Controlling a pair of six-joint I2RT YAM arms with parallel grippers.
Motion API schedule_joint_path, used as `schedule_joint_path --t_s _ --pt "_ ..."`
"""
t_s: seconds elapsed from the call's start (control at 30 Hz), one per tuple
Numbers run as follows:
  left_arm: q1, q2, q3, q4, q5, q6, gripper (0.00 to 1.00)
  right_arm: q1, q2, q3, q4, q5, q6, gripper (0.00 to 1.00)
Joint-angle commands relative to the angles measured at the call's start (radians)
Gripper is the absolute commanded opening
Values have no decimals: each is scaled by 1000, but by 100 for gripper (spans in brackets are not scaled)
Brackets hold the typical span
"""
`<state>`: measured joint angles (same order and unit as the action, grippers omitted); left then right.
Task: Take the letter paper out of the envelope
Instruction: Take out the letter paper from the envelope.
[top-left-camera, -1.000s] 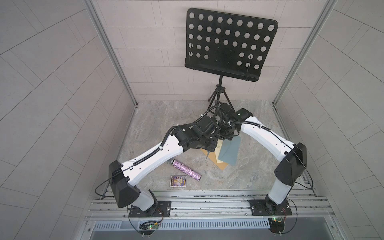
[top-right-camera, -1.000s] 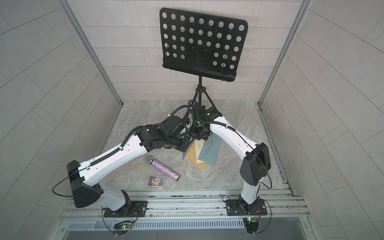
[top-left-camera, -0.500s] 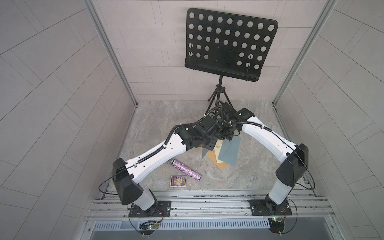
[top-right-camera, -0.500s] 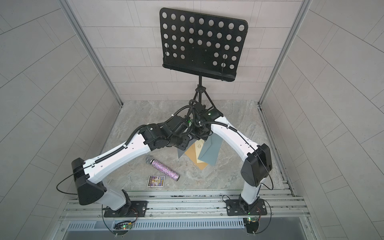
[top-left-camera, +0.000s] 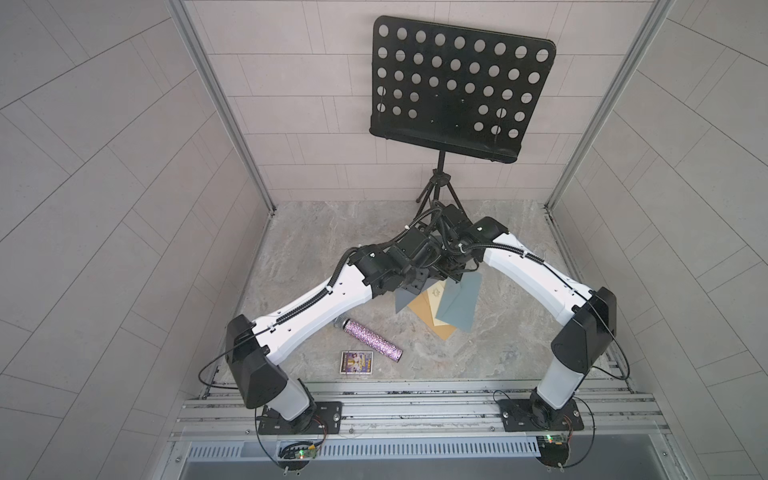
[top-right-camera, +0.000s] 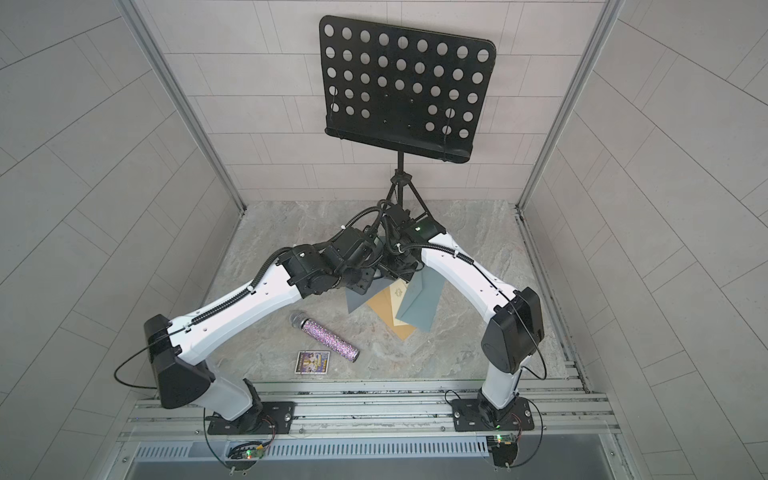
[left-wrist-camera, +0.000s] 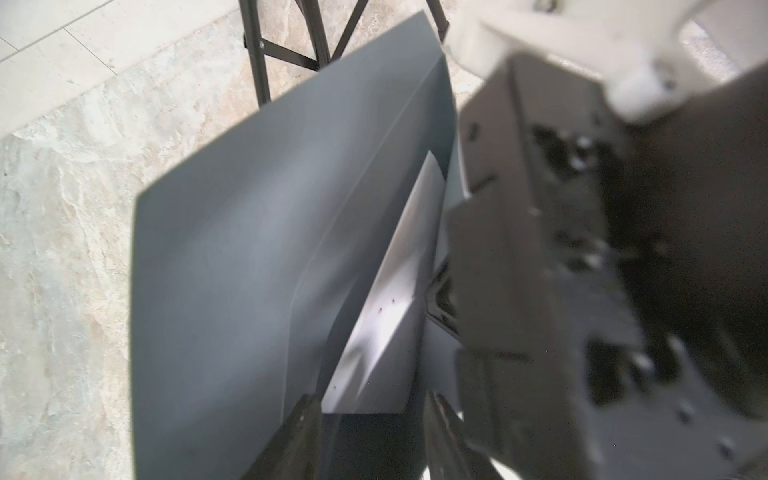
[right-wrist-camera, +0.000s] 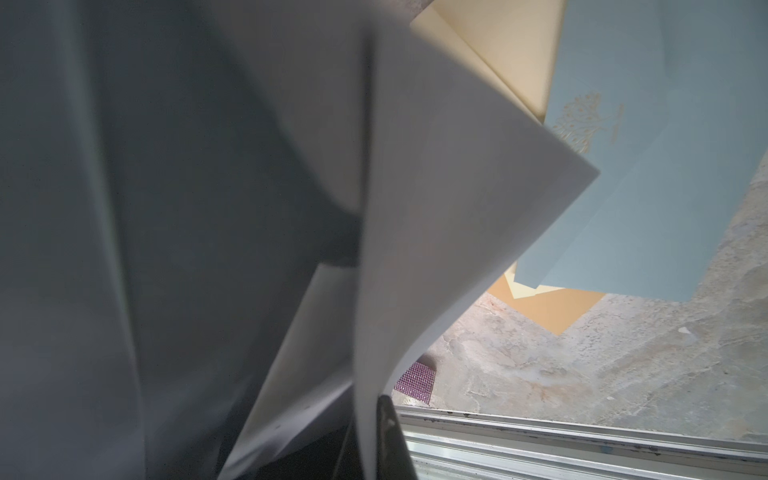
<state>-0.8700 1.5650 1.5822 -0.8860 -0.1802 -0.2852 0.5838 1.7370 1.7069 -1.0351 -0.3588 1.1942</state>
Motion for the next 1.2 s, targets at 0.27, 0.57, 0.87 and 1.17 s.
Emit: schedule_joint_path --t_s 0.27,0.57,0.87,1.17 --pt "41 0 -16 -9 143 42 51 -10 -45 1 -22 -1 6 0" --pt "57 59 16 -56 178 57 45 -12 -48 5 -22 0 -2 0" --pt "57 87 24 -81 159 76 39 -13 -51 9 -15 -7 8 0" --pt "57 84 7 -52 225 53 12 -18 -50 5 -11 0 13 0"
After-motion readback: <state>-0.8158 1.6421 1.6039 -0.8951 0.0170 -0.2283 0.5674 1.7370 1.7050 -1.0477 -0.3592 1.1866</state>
